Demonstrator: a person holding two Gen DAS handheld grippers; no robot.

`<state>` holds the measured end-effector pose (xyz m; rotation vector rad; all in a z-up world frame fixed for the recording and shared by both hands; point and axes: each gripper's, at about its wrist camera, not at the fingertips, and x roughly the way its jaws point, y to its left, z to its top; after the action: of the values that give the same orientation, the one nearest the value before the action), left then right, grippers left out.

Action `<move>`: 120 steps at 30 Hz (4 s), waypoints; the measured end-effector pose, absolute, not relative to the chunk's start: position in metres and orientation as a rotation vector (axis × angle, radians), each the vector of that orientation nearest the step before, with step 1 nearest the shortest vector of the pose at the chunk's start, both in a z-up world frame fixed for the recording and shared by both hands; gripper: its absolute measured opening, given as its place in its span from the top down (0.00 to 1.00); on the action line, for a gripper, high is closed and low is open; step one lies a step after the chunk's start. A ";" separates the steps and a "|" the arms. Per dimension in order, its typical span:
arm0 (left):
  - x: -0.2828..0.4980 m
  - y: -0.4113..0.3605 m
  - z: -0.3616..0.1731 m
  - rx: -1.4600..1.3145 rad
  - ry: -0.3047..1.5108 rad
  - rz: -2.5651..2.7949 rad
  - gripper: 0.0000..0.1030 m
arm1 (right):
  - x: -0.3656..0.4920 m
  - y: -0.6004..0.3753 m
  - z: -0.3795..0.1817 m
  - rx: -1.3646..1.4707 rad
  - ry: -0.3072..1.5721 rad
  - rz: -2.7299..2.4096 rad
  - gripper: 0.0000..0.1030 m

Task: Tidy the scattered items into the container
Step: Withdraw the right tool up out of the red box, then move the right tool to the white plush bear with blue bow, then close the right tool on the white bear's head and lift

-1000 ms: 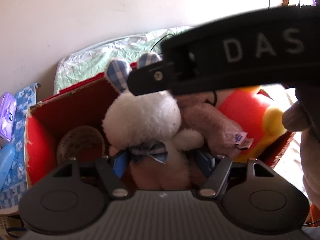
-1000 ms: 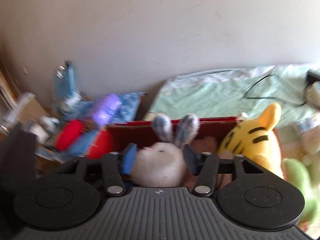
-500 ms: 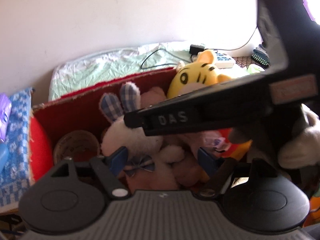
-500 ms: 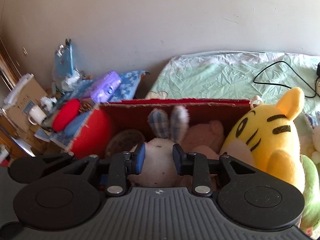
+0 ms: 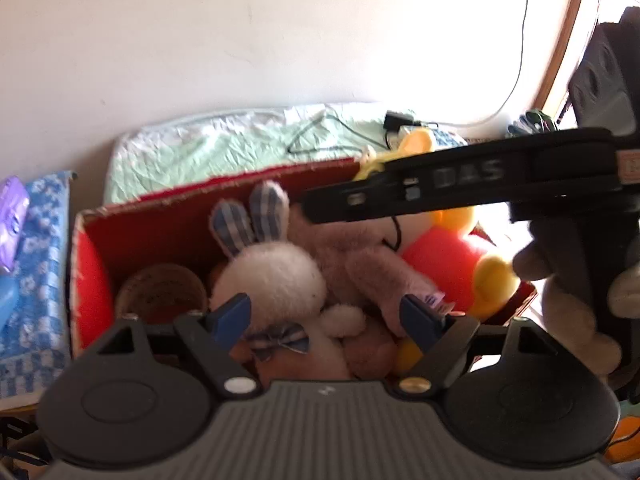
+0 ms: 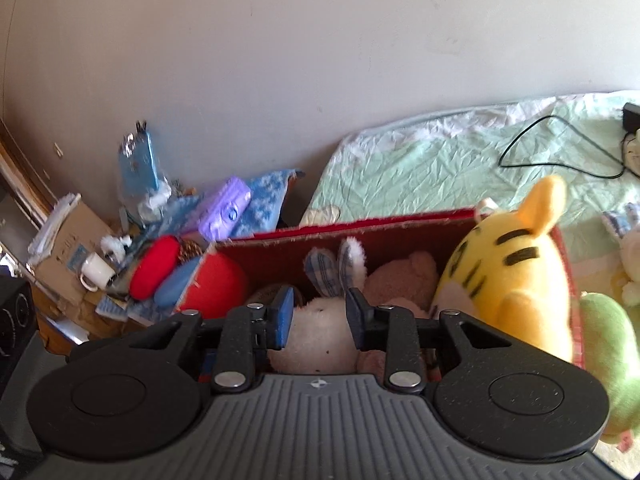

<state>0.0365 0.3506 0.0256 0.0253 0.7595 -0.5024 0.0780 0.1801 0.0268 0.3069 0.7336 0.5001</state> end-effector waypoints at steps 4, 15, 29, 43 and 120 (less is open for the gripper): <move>0.028 0.345 0.036 0.030 0.730 -0.483 0.18 | 0.060 0.157 0.041 0.308 0.676 0.461 0.69; 0.024 0.302 0.057 0.063 0.722 -0.404 0.15 | 0.031 0.089 0.052 0.309 0.658 0.325 0.69; 0.032 0.230 0.068 0.067 0.782 -0.181 0.14 | 0.035 0.022 0.039 0.312 0.734 0.396 0.68; 0.030 0.128 0.092 0.083 0.721 -0.151 0.13 | 0.051 -0.072 0.030 0.308 0.766 0.429 0.66; 0.075 -0.024 -0.002 0.079 0.890 -0.406 0.43 | 0.142 -0.180 -0.052 0.619 0.975 0.652 0.53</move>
<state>0.0754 -0.0243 -0.0020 0.0785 0.8900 -0.4057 0.1422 -0.1801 -0.0515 0.6195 0.9752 0.6523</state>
